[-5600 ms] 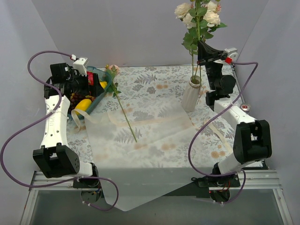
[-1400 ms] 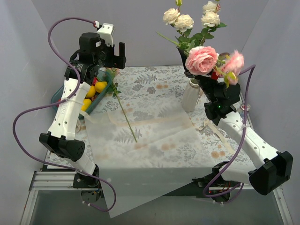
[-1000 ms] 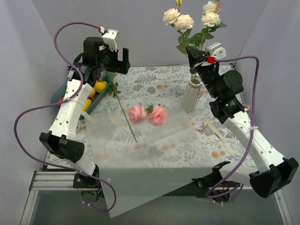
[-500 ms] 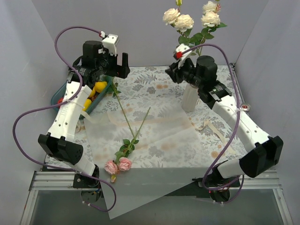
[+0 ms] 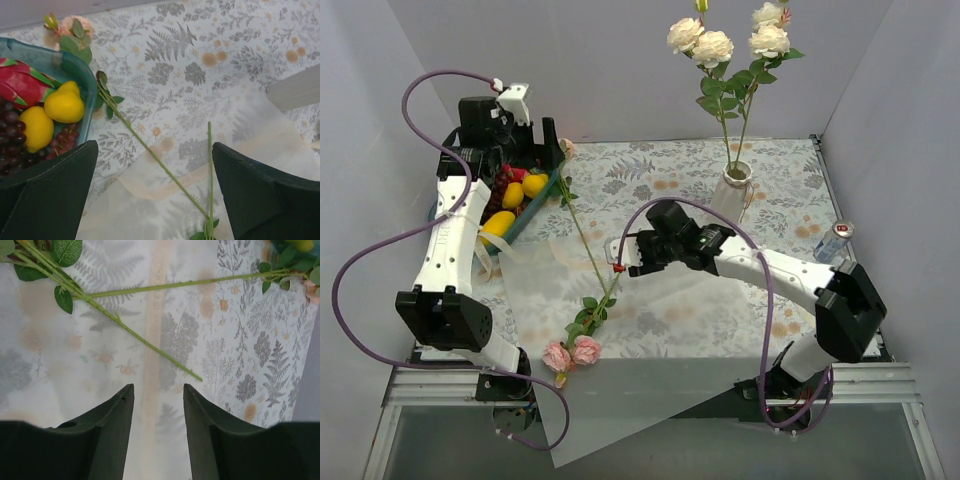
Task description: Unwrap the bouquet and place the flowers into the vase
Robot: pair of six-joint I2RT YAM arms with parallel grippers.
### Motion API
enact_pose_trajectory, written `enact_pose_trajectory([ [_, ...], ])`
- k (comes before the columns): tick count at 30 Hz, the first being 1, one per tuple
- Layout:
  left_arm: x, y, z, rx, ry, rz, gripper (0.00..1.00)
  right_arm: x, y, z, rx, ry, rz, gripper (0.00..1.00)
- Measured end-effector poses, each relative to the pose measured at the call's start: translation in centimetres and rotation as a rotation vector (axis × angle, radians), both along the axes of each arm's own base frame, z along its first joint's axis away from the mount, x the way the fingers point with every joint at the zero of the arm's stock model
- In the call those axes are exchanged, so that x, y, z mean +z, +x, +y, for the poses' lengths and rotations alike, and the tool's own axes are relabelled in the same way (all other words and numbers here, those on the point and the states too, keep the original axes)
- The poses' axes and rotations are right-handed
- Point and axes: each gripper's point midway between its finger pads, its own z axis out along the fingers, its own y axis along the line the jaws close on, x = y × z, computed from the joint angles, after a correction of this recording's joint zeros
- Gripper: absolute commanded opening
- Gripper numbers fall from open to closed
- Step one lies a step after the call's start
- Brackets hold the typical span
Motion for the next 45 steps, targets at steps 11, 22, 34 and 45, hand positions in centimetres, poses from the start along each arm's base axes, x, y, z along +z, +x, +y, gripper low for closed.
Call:
enact_pose_trajectory([
  [11,-5.7,-1.9,-0.9,-0.134,-0.033,0.136,0.98,-5.6,0.0,5.8,0.204,-0.145,-0.006,0.50],
  [22,-7.5,-2.7,-0.9,-0.168,-0.041,0.162,0.98,-8.1,-2.9,7.8,0.315,-0.184,0.038,0.46],
  [34,-7.5,-2.8,-0.8,-0.171,-0.040,0.154,0.98,-12.3,-2.7,6.8,0.300,-0.248,0.072,0.45],
  [45,-7.0,-3.3,-0.7,-0.175,-0.033,0.137,0.98,-12.9,-2.2,7.7,0.303,-0.226,0.063,0.43],
])
